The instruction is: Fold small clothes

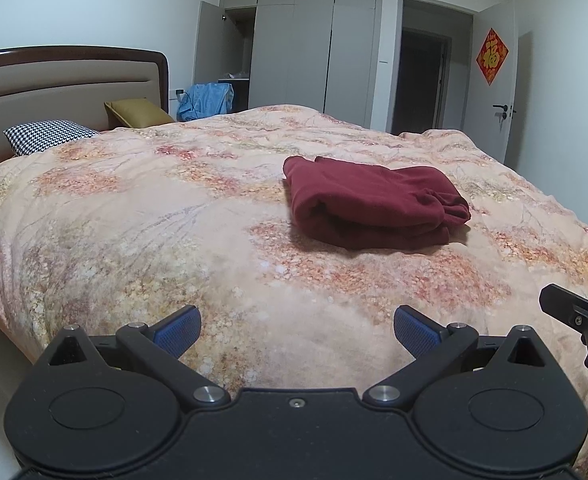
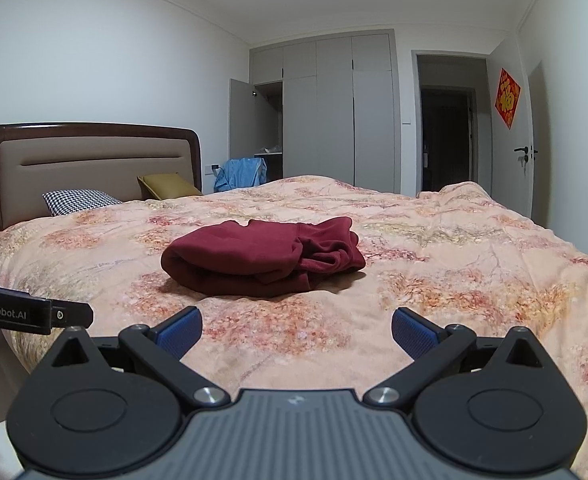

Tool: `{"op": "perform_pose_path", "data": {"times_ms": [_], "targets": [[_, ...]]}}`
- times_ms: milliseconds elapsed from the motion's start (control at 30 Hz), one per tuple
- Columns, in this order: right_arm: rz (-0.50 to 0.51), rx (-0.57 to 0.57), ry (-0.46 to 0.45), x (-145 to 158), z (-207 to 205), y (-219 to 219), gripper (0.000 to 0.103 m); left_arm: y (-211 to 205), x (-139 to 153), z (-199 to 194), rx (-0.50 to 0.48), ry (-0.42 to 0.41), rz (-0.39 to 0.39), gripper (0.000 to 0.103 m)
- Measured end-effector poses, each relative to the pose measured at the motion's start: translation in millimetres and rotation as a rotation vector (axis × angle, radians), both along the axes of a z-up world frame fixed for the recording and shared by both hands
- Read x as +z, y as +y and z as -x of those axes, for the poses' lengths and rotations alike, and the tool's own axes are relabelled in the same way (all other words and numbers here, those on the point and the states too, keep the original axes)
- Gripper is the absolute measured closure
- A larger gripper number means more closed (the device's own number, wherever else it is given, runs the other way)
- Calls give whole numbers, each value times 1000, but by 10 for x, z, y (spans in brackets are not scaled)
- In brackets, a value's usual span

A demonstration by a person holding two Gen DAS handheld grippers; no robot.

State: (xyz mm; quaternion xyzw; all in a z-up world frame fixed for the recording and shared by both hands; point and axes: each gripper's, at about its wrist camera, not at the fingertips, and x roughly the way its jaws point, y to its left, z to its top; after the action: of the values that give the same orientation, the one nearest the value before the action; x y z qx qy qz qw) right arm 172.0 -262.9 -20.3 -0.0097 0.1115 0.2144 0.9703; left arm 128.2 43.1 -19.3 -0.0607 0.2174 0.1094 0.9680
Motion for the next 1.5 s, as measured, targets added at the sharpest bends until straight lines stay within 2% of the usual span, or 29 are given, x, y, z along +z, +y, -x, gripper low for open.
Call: {"op": "perform_pose_path", "data": {"times_ms": [1500], "targets": [[2,4,14,-30,-8,12,0,-13,-6,14,-1,5,-3,1]]}}
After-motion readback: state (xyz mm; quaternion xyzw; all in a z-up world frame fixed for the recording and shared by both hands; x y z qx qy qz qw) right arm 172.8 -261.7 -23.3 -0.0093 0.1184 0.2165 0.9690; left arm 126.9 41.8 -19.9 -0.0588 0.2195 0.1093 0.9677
